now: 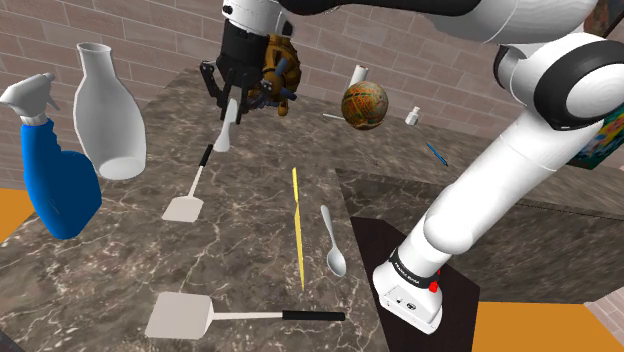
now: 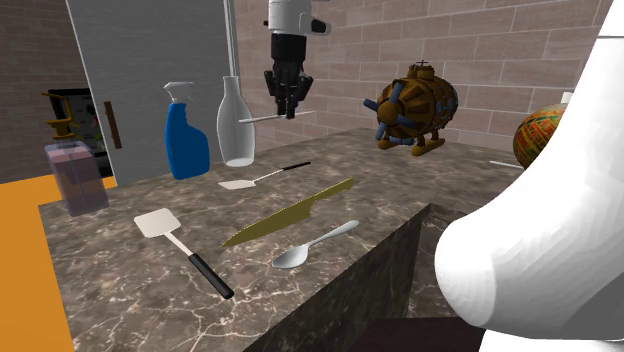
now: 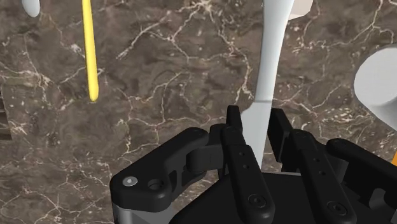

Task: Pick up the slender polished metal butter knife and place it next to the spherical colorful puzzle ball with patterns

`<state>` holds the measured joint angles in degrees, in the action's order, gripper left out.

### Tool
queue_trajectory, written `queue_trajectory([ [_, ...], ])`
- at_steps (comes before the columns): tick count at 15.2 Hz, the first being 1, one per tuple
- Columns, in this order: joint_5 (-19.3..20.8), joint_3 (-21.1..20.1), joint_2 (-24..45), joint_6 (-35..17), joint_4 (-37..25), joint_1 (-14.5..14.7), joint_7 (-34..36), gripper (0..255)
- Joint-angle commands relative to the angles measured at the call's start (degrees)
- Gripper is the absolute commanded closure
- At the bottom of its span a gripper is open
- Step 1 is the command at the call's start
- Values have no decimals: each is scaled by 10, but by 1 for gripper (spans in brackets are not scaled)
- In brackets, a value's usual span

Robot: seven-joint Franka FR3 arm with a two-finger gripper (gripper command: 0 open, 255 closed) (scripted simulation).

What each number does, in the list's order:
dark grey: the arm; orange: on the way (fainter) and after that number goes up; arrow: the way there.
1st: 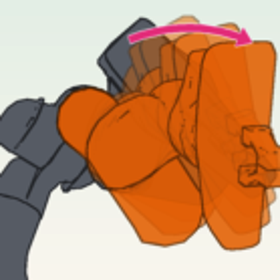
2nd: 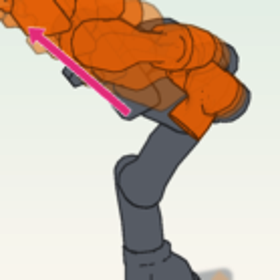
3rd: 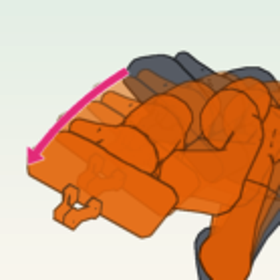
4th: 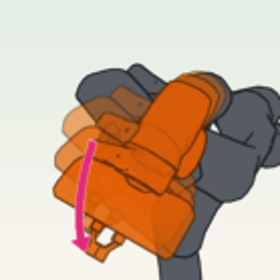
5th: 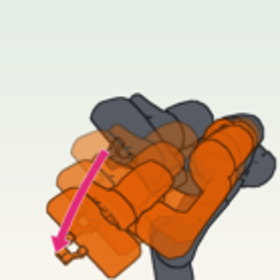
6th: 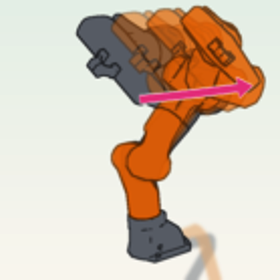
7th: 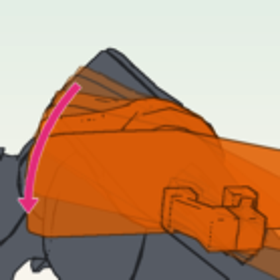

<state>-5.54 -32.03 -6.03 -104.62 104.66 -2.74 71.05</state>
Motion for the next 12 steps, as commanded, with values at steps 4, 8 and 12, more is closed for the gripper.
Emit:
queue_trajectory([
  [4,5,0,7,41,-46,-1,5,255],
  [8,9,-1,13,72,-84,-1,8,255],
  [12,14,-3,23,105,-124,0,13,255],
])
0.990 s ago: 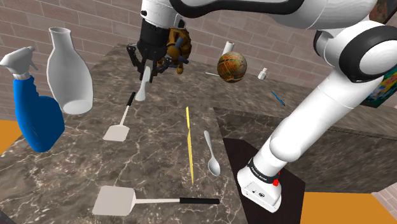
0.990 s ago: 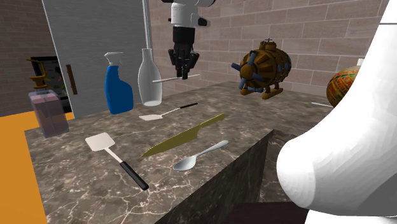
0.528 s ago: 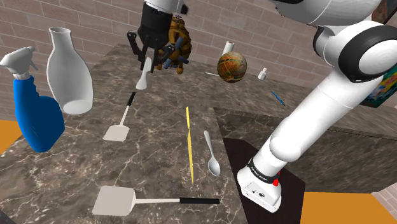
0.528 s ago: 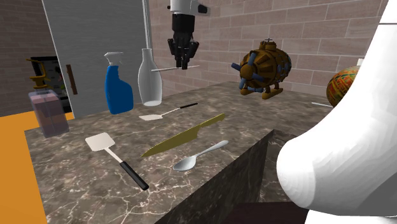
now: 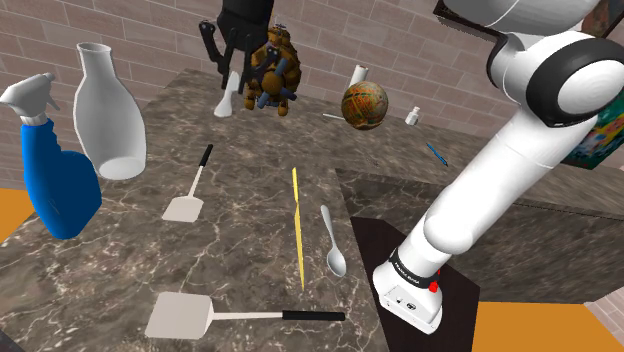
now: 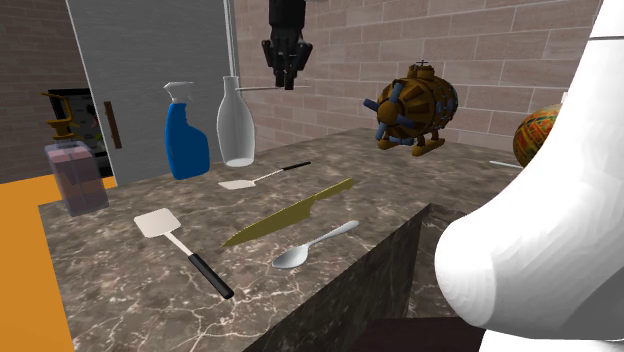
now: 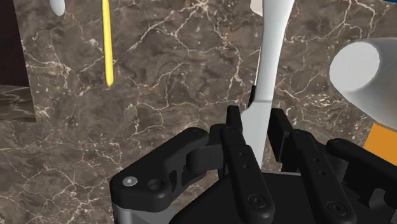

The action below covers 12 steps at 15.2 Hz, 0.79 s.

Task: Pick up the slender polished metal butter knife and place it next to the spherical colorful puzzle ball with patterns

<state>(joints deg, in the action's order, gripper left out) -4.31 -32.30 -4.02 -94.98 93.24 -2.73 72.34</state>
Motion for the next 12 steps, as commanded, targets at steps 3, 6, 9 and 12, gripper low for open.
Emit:
queue_trajectory([
  [3,7,-2,12,33,-43,1,5,255],
  [6,12,-4,21,55,-74,2,9,255],
  [9,-6,24,-7,54,-45,-21,-42,255],
  [12,-17,53,-28,54,-23,-41,-90,255],
])
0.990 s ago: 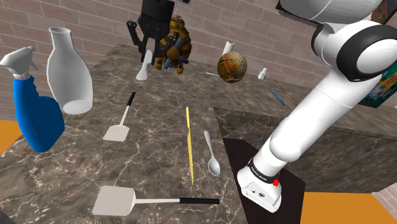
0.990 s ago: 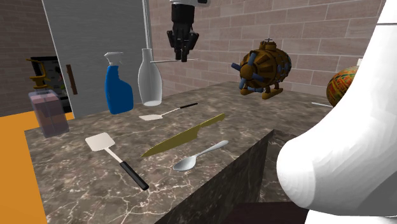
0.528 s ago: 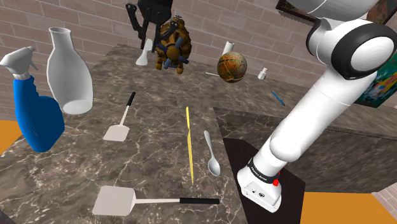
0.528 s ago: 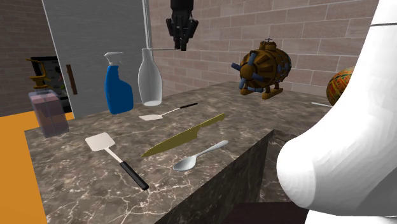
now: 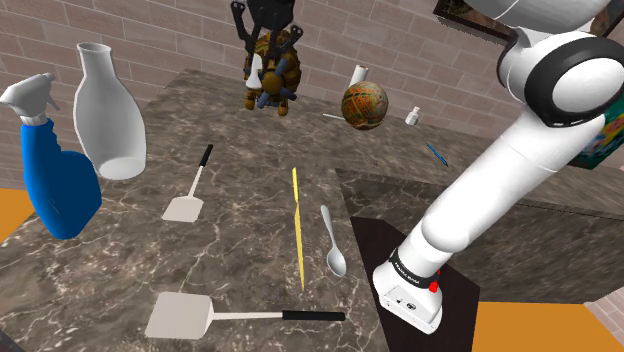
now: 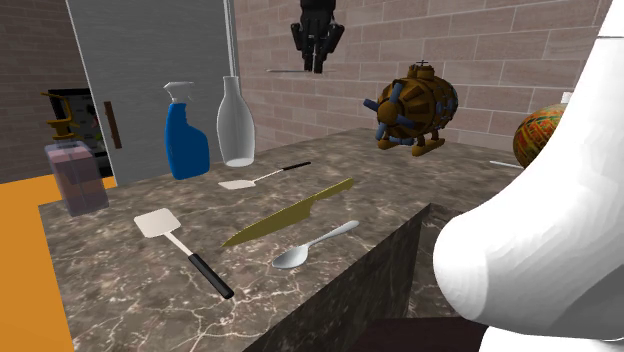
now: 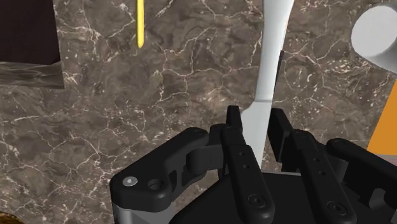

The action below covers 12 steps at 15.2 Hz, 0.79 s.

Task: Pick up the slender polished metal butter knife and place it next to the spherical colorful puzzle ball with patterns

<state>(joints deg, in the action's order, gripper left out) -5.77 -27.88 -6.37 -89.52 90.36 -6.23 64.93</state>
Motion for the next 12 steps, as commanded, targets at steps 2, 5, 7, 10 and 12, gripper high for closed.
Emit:
queue_trajectory([
  [2,-8,27,-15,1,16,-18,-47,255],
  [5,-11,55,-24,3,27,-36,-92,255],
  [7,-12,72,-27,5,30,-47,-121,255],
  [10,-10,97,-25,9,30,-64,-163,255],
  [12,-9,113,-22,11,26,-76,-190,255],
])
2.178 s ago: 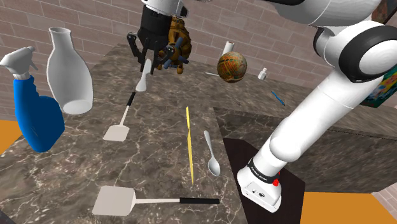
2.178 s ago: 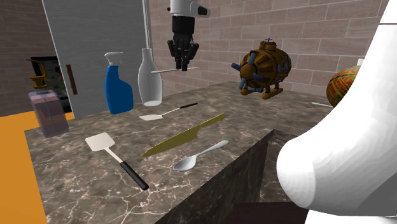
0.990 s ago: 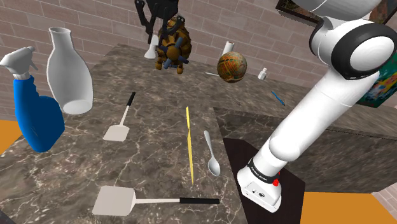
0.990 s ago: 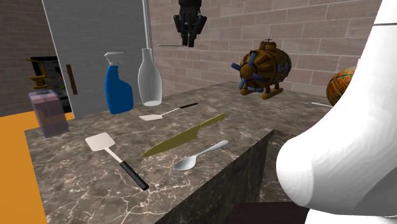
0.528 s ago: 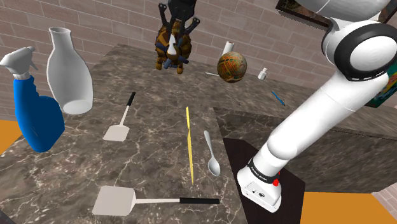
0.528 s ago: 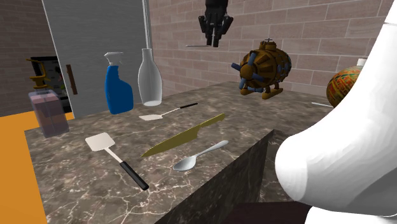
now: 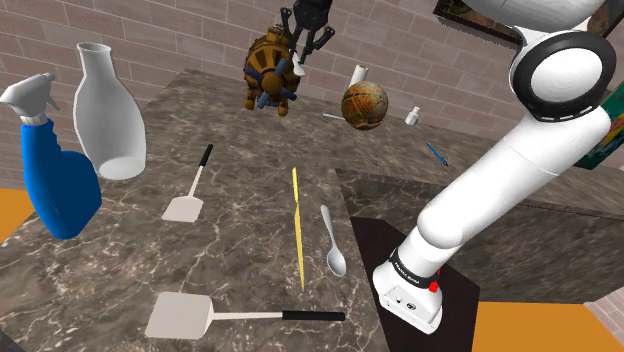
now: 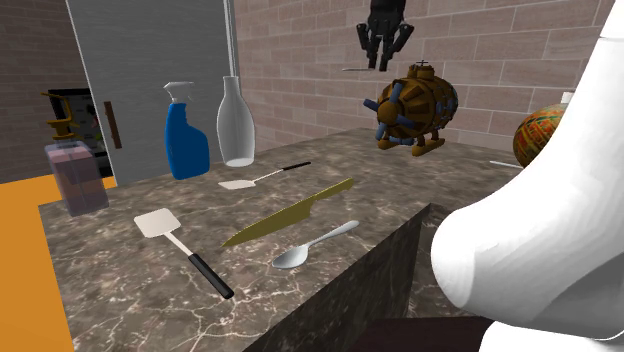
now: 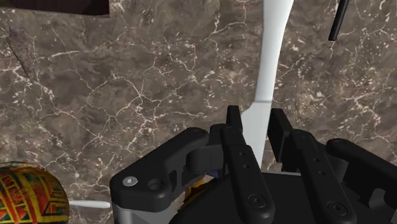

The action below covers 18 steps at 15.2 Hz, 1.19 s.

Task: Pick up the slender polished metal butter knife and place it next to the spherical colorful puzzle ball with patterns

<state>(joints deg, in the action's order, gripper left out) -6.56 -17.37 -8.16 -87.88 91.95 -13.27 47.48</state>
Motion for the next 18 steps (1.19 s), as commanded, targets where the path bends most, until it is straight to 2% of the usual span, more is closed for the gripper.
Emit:
queue_trajectory([
  [1,0,16,-1,-4,7,-11,-29,255],
  [8,9,67,37,9,-34,-51,-118,255],
  [15,16,108,98,30,-109,-88,-195,255],
  [18,15,108,88,4,-72,-89,-198,255],
])
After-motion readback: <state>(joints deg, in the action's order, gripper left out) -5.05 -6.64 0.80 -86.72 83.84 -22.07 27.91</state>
